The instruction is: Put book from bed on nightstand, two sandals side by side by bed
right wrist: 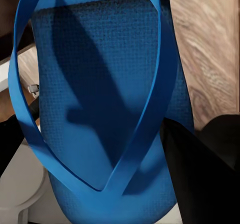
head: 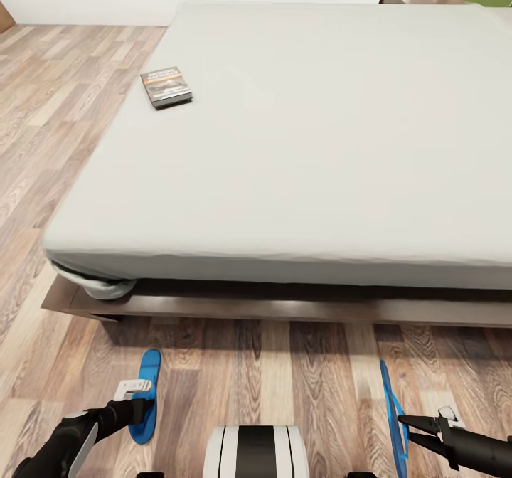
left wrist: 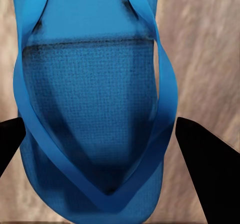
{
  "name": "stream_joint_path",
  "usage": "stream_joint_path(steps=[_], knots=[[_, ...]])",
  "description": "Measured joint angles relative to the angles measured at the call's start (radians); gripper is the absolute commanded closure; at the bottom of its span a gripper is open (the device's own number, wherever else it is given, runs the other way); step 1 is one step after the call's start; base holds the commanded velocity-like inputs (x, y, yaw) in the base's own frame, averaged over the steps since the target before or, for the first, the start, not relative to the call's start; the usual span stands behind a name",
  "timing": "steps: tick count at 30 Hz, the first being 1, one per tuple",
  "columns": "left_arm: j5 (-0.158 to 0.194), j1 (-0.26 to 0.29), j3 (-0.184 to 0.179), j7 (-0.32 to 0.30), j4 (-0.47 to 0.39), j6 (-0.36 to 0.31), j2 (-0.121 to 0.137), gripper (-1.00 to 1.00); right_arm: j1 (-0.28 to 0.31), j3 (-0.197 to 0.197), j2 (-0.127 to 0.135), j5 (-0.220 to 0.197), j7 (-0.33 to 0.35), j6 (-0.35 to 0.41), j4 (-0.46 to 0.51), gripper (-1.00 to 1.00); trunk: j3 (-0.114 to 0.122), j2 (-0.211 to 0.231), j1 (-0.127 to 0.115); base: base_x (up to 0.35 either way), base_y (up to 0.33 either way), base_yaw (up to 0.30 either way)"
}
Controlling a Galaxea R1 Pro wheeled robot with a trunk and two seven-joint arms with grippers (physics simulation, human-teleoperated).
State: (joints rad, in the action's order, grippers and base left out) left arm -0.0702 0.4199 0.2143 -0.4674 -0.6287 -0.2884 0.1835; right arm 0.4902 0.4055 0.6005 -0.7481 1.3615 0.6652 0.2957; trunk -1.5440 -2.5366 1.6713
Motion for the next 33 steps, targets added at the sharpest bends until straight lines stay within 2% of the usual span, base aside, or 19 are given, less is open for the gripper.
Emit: stream_joint_path(steps=[2, 23, 33], knots=[[0.000, 0.000, -0.001, 0.000, 0.000, 0.000, 0.000, 1.00, 0.000, 0.000, 0.000, 0.000, 0.000, 0.000, 0.000, 1.00, -0.008, 0.000, 0.001, 0.000, 0.000, 0.000], [0.001, 0.000, -0.001, 0.000, 0.000, 0.000, 0.000, 1.00, 0.000, -0.001, 0.000, -0.003, 0.002, -0.007, -0.003, 1.00, -0.008, -0.001, 0.001, 0.000, 0.000, 0.000], [0.000, 0.000, -0.001, 0.000, 0.000, 0.000, 0.000, 1.00, 0.000, 0.000, 0.000, -0.002, 0.002, -0.007, -0.003, 1.00, -0.046, -0.003, 0.005, 0.000, 0.000, 0.000]])
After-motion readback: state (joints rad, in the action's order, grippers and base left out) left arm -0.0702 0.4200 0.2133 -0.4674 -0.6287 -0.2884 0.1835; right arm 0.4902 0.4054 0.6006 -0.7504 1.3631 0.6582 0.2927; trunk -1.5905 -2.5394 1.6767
